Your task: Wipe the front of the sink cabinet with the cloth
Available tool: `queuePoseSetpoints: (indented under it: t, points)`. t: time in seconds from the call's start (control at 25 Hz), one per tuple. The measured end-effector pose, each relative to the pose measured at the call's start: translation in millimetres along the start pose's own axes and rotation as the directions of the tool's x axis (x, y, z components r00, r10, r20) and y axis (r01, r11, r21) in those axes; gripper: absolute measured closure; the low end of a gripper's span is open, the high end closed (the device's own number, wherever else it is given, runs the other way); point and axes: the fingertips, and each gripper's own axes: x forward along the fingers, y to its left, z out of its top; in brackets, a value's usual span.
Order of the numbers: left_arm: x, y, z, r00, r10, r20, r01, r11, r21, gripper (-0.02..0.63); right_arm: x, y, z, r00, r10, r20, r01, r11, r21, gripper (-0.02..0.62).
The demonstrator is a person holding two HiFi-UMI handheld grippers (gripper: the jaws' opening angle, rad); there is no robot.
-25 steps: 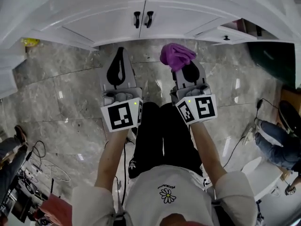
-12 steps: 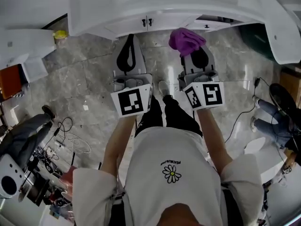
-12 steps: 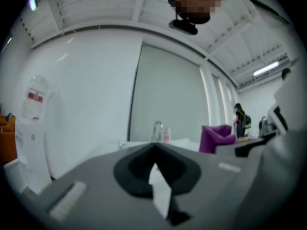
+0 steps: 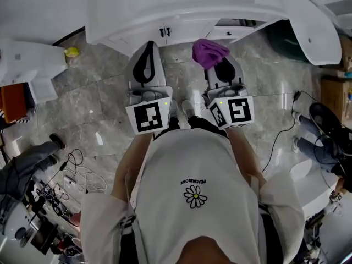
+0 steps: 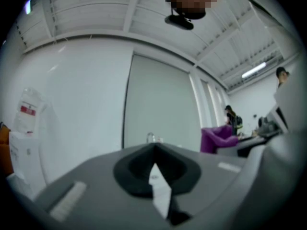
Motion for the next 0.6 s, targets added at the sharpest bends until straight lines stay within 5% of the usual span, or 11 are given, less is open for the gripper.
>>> queuePoseSetpoints:
  t: [0.6]
  points:
    - [-29,7,-8,1.0,0.008,-0.022,-0.008,1.0,0.007,0.601,-27,14,-6,0.999,-0.014,-0.031,0.014,1.0,0.002,0.541]
